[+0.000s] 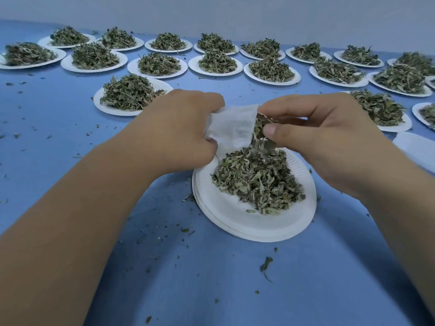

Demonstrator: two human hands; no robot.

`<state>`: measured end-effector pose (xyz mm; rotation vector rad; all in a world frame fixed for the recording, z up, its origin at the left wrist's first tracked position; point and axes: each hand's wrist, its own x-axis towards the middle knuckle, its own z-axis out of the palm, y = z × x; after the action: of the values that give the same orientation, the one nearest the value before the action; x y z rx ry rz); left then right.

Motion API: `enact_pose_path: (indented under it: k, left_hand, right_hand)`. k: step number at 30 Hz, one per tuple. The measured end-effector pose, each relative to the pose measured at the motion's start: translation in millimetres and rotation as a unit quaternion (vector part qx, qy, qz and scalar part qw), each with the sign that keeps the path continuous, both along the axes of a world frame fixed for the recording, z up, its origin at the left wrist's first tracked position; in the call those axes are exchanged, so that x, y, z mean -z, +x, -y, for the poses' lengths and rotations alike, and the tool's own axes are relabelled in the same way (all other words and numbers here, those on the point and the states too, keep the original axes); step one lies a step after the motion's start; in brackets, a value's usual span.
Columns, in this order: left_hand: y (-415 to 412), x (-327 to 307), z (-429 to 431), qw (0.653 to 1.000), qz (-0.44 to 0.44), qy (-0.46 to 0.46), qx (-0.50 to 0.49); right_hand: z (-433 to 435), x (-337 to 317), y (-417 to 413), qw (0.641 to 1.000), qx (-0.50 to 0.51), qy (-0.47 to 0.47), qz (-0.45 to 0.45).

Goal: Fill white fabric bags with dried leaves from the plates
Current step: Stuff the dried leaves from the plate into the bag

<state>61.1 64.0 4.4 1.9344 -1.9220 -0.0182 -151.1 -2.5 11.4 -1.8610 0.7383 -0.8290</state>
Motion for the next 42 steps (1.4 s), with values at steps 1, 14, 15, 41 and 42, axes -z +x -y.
enact_pose_path:
  k: [1, 14, 15, 41, 42]
  left_hand:
    - [-0.1, 0.5, 0.4, 1.000, -0.002, -0.003, 0.005]
    - [-14.8, 14.1, 3.7, 0.993, -0.058, -0.079, 0.068]
    - [-13.9, 14.2, 3.7, 0.993, -0.059, -0.082, 0.065]
    - [-19.3, 12.5, 6.2, 0.994, -0.034, -0.099, 0.035]
    - [-17.2, 11.7, 5.6, 0.993, -0.043, -0.106, 0.038]
  right_hand:
    - [0.0, 0.5, -0.2, 1.000, 0.006, -0.015, -0.001]
    - [0.0, 9.0, 7.6, 0.995, 0.027, -0.087, 0.048]
    - [0.0, 9.0, 7.2, 0.995, 0.012, -0.080, 0.049]
    - [-7.1, 5.3, 5.0, 0.990, -0.085, -0.087, -0.064]
    - [-6.8, 5.3, 4.5, 0.993, -0.059, -0.090, -0.040]
